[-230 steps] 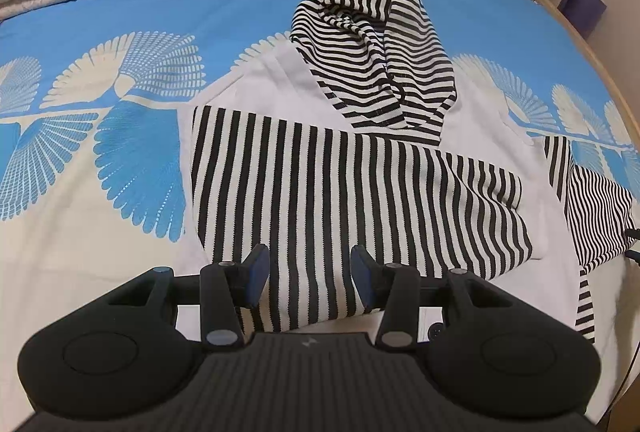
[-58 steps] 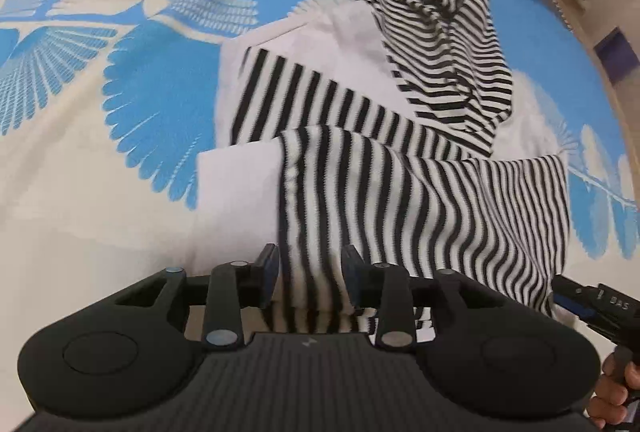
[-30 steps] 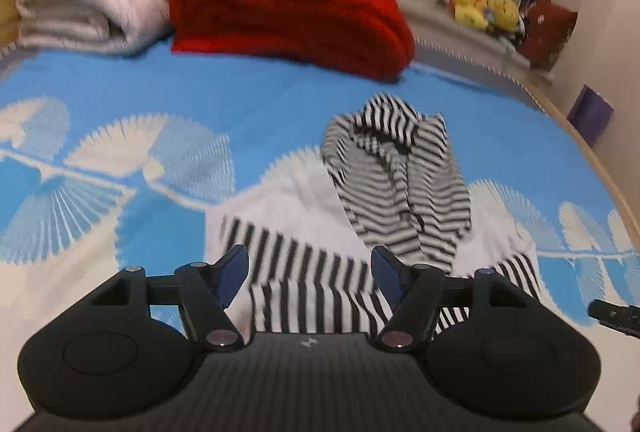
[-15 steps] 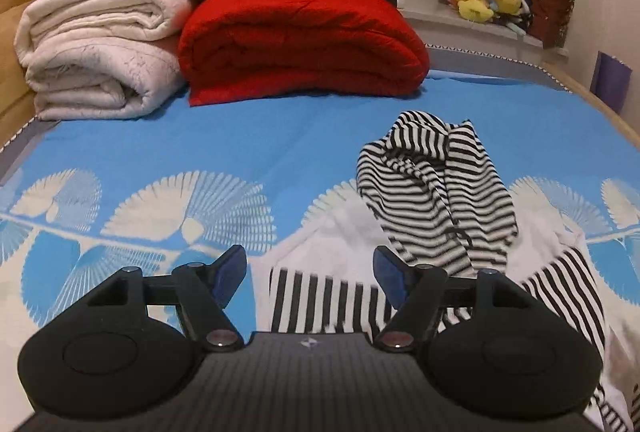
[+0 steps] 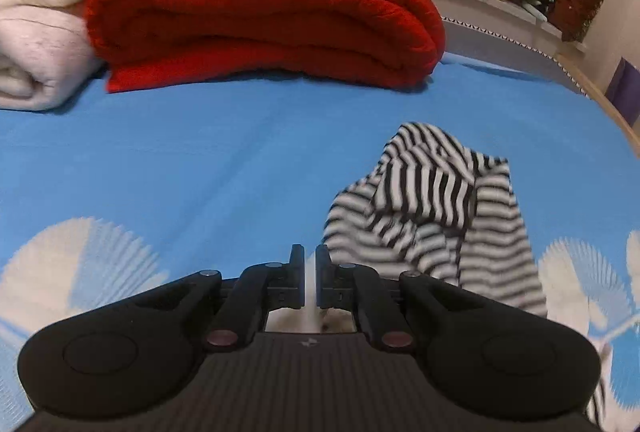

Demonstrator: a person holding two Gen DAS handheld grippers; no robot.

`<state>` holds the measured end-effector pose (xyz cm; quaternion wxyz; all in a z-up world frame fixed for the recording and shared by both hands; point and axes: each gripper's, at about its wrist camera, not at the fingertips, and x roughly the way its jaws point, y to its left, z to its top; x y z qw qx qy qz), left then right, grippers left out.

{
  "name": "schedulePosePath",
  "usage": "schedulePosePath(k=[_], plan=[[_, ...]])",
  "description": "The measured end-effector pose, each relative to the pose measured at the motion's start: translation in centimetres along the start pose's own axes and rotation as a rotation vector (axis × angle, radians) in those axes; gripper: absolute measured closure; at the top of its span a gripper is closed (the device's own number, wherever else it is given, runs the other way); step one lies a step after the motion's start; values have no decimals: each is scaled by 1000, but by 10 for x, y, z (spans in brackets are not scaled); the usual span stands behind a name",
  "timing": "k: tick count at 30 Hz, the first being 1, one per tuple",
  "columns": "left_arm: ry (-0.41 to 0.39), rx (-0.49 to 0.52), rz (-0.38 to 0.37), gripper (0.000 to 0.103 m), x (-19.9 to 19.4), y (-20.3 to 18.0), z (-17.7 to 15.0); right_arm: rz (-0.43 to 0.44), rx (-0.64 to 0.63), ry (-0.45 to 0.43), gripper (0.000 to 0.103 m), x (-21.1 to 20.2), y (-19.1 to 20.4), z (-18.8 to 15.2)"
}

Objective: Fold small clothes

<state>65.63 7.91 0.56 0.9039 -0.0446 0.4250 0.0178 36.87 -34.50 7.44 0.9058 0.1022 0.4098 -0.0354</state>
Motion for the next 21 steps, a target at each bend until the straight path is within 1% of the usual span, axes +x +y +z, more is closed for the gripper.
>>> schedulePosePath(k=[2, 5, 6, 7, 8, 9, 10, 11, 12, 13, 15, 17, 18, 19, 20, 21], plan=[[-9, -6, 1, 97, 18, -6, 13, 0, 10, 9, 59, 4, 0, 0], [-1, -43, -19, 95, 46, -15, 33, -1, 19, 24, 59, 9, 0, 0], [2, -52, -23, 88, 53, -19, 39, 0, 20, 28, 59, 10, 2, -2], [6, -60, -27, 76, 62, -24, 44, 2, 17, 32, 59, 11, 2, -3], [12, -65, -29, 70, 70, -28, 49, 7, 11, 36, 59, 12, 3, -4], [17, -69, -32, 61, 77, -35, 53, 10, 3, 39, 59, 13, 5, -5], [24, -73, -39, 49, 85, -40, 57, 9, -4, 40, 59, 14, 6, -6], [36, -77, -46, 42, 93, -46, 60, 5, -7, 44, 59, 16, 6, -7], [53, -80, -54, 31, 101, -52, 63, 2, -4, 51, 59, 18, 5, -8], [69, -80, -64, 29, 109, -58, 66, 1, 4, 58, 59, 20, 4, -8], [86, -67, -68, 29, 125, -70, 68, -1, 15, 68, 59, 23, 0, -9], [114, -51, -52, 29, 140, -80, 66, -4, 15, 70, 59, 24, -2, -9], [134, -35, -39, 33, 146, -84, 65, -6, 12, 71, 59, 25, -2, -9], [149, -9, -28, 52, 152, -89, 64, -9, 12, 71, 59, 25, -3, -9], [162, 32, -21, 66, 156, -94, 63, -10, 15, 73, 59, 26, -5, -9], [175, 83, -12, 88, 158, -98, 62, -11, 19, 76, 59, 26, -6, -9]])
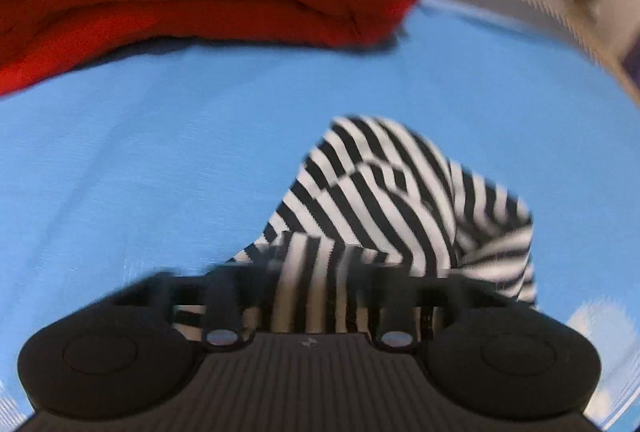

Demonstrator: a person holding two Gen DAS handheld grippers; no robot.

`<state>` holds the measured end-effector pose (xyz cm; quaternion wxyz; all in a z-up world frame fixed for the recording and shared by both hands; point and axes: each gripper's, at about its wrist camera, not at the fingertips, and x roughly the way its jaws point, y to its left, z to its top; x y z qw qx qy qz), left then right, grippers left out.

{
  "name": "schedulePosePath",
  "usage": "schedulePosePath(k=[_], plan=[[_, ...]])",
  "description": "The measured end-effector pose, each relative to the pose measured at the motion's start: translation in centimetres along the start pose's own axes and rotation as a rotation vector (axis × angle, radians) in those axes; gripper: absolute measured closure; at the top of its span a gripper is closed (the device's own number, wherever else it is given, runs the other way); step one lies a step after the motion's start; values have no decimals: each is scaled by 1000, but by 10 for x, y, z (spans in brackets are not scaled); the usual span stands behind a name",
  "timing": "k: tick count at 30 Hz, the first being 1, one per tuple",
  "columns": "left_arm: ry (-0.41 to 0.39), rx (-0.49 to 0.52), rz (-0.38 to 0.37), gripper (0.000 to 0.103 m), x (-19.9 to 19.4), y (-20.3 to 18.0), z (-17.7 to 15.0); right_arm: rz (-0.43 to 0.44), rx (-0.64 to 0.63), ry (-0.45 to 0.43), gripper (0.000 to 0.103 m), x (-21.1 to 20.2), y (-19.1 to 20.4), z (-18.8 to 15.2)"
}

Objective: Fold small clothes

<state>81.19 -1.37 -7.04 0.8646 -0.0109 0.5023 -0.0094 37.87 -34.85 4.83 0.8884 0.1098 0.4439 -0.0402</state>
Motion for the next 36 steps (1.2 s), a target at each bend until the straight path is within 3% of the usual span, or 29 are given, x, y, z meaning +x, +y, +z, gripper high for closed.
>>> schedulePosePath(k=[1, 4, 7, 10, 13, 16, 19, 21, 23, 25, 28, 30, 32, 35, 36], plan=[[-4, 41, 15, 96, -1, -3, 0, 1, 7, 3, 59, 0, -2, 0], [-61, 56, -9, 99, -25, 0, -1, 7, 16, -3, 59, -3, -4, 2], [-158, 108, -58, 99, -72, 1, -15, 16, 22, -11, 59, -7, -6, 5], [-273, 210, -119, 99, -141, -1, -51, 23, 33, -25, 59, -13, -8, 8], [-363, 375, -171, 99, -213, -8, -116, 37, 56, -34, 59, -22, -11, 9], [-382, 476, -232, 99, -282, -8, -199, 47, 74, -50, 59, -33, -14, 8], [-301, 493, -301, 97, -335, -1, -293, 61, 93, -66, 59, -46, -17, 5], [-185, 485, -306, 95, -352, 7, -349, 72, 100, -79, 59, -55, -17, 1], [-117, 419, -308, 95, -360, 20, -386, 77, 101, -87, 59, -62, -16, -5], [-95, 317, -238, 89, -360, 31, -394, 85, 110, -87, 59, -65, -17, -12], [-69, -14, -136, 86, -342, 62, -378, 92, 125, -79, 59, -65, -16, -23], [-57, -233, -168, 82, -323, 79, -371, 109, 155, -47, 59, -61, -15, -29], [-6, -367, -175, 82, -304, 84, -371, 151, 188, -19, 59, -55, -11, -34], [75, -434, -254, 73, -281, 85, -361, 175, 194, 29, 59, -42, -1, -41], [89, -450, -259, 63, -277, 82, -358, 189, 201, 52, 59, -36, 1, -42]])
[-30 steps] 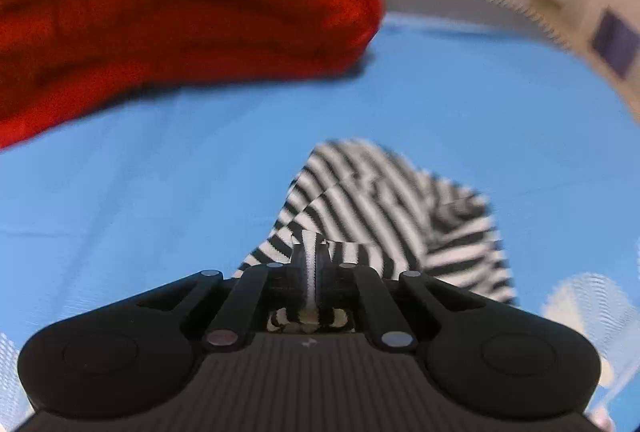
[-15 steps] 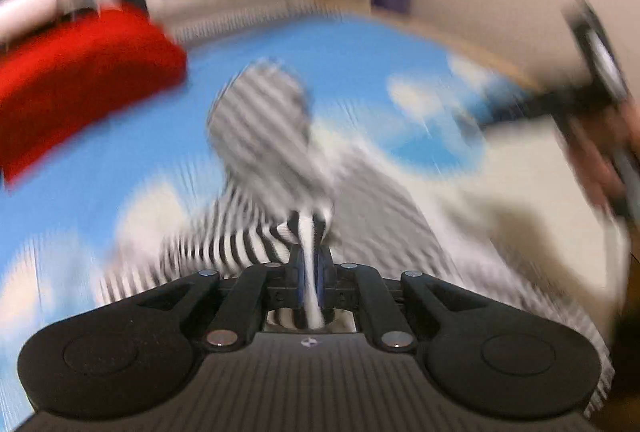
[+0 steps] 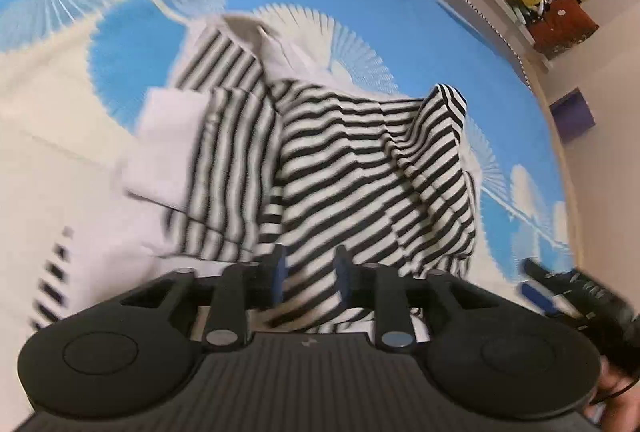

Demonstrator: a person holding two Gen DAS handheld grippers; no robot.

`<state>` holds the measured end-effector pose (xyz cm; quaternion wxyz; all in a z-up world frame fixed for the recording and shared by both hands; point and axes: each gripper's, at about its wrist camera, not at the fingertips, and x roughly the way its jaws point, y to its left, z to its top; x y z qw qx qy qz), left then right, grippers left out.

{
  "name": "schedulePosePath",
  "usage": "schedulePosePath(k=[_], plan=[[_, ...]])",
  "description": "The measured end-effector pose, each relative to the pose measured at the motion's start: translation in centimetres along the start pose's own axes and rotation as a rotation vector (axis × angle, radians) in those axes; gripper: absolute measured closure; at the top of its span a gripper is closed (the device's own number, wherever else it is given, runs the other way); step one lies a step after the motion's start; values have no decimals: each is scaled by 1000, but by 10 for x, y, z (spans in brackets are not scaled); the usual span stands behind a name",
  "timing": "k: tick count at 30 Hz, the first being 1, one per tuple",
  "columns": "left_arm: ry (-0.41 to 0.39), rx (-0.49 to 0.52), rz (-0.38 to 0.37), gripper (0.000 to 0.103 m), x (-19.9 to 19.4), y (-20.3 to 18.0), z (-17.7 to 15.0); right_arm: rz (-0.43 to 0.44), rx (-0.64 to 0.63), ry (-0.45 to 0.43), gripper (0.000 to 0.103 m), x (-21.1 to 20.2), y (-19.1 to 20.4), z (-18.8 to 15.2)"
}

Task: Fold small clothes
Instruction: 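Fold the hood down onto the body with the left tool and release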

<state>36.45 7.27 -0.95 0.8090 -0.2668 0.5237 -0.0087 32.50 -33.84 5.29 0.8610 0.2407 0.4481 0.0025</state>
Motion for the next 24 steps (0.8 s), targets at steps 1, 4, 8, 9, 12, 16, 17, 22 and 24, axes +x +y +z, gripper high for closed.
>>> schedulePosePath(k=[1, 4, 8, 9, 12, 16, 17, 22, 24], plan=[[4, -10, 8, 56, 5, -2, 3, 16, 16, 25, 59, 7, 0, 0], [48, -19, 45, 52, 19, -7, 6, 42, 65, 91, 59, 27, 1, 0], [143, -106, 36, 52, 37, -1, 5, 34, 78, 146, 58, 52, 11, 1], [155, -108, 32, 52, 41, 0, 4, 31, 75, 158, 58, 58, 13, 2], [178, -90, 46, 52, 55, -4, 3, 5, 58, 167, 54, 70, 19, 4], [168, -83, 80, 63, 67, -3, 4, -15, 36, 182, 52, 83, 24, 3], [155, -79, 86, 73, 68, -3, 5, -12, 33, 187, 52, 85, 25, 2], [65, 11, 99, 103, 54, -13, 13, 44, -19, 173, 86, 82, 32, -2], [29, 49, 89, 103, 46, -18, 16, 89, -9, 151, 92, 75, 32, -1]])
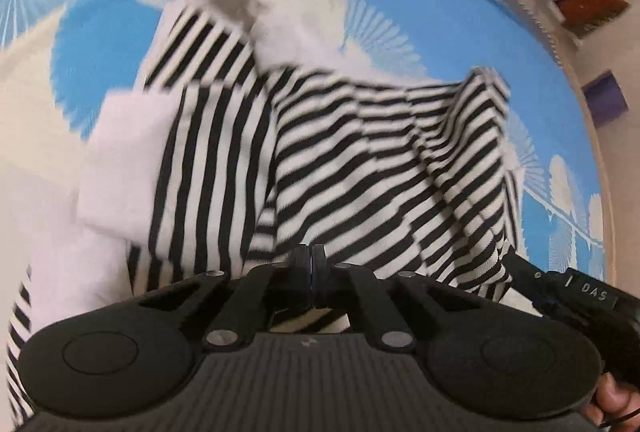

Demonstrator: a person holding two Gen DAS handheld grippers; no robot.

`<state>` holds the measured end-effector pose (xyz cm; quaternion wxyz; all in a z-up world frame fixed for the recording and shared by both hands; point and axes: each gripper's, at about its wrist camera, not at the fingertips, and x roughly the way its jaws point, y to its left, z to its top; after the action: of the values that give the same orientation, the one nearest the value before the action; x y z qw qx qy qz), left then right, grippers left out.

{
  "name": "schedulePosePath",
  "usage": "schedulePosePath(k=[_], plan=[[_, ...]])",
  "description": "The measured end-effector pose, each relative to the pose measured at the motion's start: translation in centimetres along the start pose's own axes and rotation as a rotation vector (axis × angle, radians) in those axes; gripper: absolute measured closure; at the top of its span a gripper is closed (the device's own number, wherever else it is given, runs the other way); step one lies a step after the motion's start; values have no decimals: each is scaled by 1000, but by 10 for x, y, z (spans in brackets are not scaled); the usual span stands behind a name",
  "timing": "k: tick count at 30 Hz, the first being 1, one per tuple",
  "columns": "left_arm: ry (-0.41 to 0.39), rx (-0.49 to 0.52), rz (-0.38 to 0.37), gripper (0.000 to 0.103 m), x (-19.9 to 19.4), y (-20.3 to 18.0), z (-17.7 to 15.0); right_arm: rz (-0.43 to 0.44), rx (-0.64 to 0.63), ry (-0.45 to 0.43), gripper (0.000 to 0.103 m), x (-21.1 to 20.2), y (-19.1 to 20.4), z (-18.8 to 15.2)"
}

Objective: Fold small clothes

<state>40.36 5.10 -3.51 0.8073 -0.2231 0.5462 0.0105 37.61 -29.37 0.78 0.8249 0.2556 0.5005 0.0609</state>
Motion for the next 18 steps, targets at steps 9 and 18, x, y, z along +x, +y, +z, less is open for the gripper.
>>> schedulePosePath(k=[9, 18], plan=[[-46, -115, -151, 88, -24, 20, 15, 346, 99, -273, 96, -79, -11, 3], [83, -194, -232, 43, 2, 21, 16, 94, -152, 162, 94, -36, -12, -33]])
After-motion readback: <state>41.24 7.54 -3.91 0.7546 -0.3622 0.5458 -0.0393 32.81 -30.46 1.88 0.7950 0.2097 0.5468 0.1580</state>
